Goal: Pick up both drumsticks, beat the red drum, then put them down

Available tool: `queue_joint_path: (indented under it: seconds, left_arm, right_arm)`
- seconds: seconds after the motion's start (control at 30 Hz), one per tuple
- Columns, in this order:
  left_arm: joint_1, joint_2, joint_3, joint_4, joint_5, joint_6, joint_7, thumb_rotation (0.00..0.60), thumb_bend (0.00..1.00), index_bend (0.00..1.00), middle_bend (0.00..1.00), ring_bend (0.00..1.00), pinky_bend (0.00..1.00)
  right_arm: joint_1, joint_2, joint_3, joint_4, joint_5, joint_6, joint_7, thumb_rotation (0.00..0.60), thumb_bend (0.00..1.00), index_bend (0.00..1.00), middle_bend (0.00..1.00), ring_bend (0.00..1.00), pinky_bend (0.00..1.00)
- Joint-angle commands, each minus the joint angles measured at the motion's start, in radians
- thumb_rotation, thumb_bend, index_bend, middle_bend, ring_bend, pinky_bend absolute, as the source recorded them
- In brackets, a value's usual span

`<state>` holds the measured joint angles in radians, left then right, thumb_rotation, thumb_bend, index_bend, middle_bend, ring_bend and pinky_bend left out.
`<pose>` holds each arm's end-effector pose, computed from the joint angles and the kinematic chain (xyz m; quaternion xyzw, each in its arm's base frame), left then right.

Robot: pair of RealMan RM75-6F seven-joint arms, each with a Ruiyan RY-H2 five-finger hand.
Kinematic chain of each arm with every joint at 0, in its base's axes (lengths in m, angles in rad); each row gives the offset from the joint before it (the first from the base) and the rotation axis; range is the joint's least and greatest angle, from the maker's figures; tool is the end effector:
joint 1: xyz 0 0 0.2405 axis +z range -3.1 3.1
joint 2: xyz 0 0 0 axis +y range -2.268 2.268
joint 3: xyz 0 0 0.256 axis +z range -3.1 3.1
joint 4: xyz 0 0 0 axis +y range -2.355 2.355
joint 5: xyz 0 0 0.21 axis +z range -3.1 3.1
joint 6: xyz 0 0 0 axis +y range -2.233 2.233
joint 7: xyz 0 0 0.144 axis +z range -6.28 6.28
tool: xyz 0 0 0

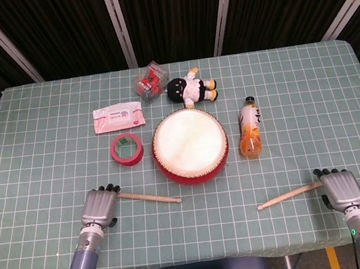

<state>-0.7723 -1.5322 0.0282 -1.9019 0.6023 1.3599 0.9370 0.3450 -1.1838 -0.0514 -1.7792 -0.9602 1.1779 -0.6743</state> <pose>-0.1628 0.2595 -0.0152 -0.7587 -0.3853 -0.1658 0.4984 -0.3079 -0.2113 0.0849 0.7008 -0.4098 0.1067 0.5741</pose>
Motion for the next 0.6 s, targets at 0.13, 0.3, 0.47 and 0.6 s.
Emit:
queue_joint_path:
  seconds: [0.13, 0.3, 0.47, 0.6]
  left_arm:
    - [0.032, 0.056, 0.009, -0.042, 0.054, 0.003, -0.049, 0.600, 0.17, 0.17, 0.15, 0.19, 0.36]
    - [0.060, 0.106, 0.004, -0.072, 0.118, 0.000, -0.117, 0.600, 0.15, 0.14, 0.13, 0.17, 0.34]
    - [0.100, 0.175, 0.012, -0.117, 0.235, 0.014, -0.212, 0.600, 0.15, 0.13, 0.11, 0.14, 0.29]
    - [0.159, 0.255, 0.053, -0.145, 0.387, 0.045, -0.315, 0.600, 0.11, 0.11, 0.07, 0.10, 0.23]
  right_arm:
    - [-0.002, -0.001, -0.005, -0.010, -0.005, 0.014, -0.018, 0.600, 0.50, 0.12, 0.23, 0.25, 0.33]
    - [-0.006, 0.004, 0.001, -0.013, -0.015, 0.027, -0.007, 0.600, 0.50, 0.10, 0.21, 0.22, 0.31]
    - [-0.021, 0.048, 0.011, -0.044, -0.069, 0.068, 0.039, 0.600, 0.50, 0.06, 0.16, 0.18, 0.28]
    - [-0.057, 0.106, 0.011, -0.075, -0.167, 0.123, 0.138, 0.600, 0.50, 0.01, 0.11, 0.12, 0.24]
